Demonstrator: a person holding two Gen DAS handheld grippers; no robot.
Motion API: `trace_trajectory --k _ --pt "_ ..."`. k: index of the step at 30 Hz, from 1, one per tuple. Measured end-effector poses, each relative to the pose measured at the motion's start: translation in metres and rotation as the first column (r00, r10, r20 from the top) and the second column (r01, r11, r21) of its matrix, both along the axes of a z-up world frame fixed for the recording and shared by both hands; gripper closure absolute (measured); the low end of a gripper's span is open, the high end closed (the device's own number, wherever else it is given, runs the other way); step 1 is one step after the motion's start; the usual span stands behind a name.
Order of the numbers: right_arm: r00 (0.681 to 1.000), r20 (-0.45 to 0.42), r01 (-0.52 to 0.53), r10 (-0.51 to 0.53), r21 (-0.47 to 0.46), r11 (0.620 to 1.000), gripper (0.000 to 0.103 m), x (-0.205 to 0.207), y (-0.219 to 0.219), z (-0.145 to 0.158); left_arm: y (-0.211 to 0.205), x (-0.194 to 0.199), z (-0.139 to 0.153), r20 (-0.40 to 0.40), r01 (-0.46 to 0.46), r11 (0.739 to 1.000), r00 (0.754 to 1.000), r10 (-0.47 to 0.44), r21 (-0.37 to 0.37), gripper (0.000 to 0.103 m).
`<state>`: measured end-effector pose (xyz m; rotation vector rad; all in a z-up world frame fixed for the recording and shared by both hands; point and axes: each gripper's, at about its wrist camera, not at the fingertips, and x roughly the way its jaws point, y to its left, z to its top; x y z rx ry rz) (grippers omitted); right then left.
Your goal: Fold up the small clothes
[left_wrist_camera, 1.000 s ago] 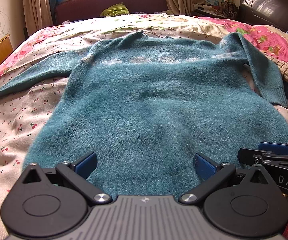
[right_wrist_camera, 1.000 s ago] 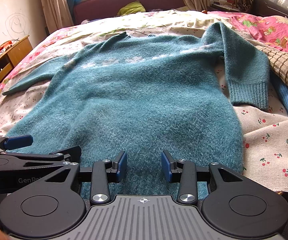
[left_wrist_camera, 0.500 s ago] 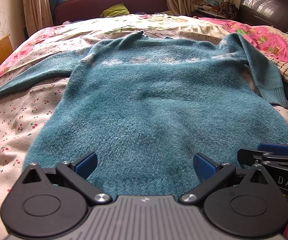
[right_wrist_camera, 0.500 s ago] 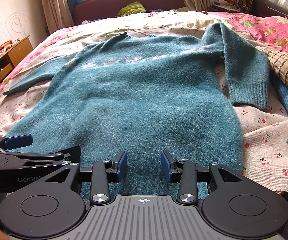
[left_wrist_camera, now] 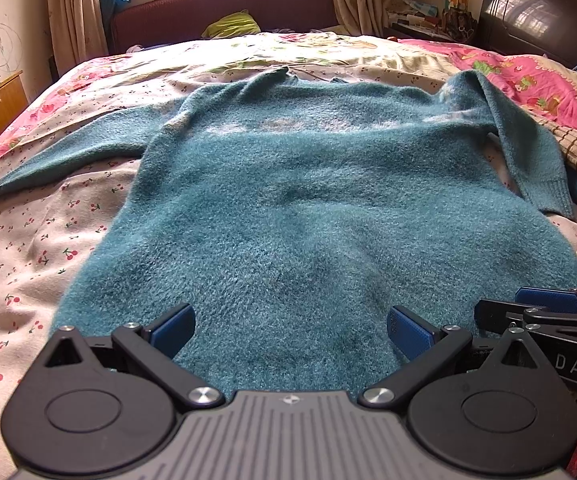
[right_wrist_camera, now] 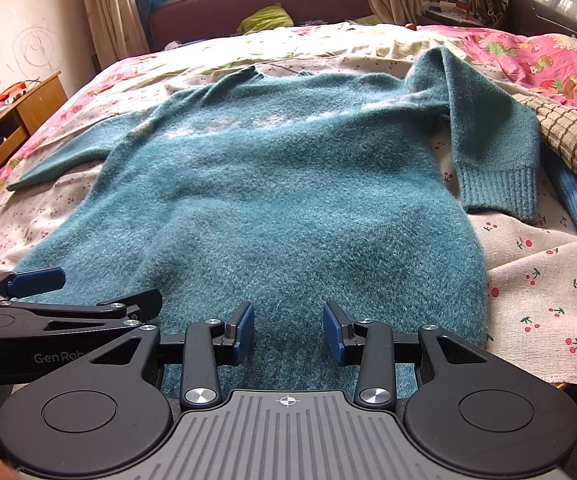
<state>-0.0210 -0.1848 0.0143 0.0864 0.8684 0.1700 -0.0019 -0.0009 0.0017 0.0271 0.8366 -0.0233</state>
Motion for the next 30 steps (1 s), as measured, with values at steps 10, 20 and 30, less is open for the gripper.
trace_trajectory --k 10,20,30 --pt "1.0 0.001 0.0 0.0 0.0 1.0 0.065 -0.0004 0.0 0.0 0.0 -0.0003 -0.0007 0.001 0.0 1.0 1.0 0.0 0.0 0.0" --pt "1.0 0.001 -0.001 0.001 0.0 1.0 0.065 0.001 -0.0008 -0.0003 0.0002 -0.0002 -0.0008 0.001 0.0 1.0 1.0 0.0 0.0 0.0" --pt "1.0 0.0 -0.001 0.001 0.001 1.0 0.065 0.0007 -0.0014 -0.0007 0.0004 -0.0002 -0.0009 0.001 -0.001 1.0 1.0 0.001 0.001 0.0"
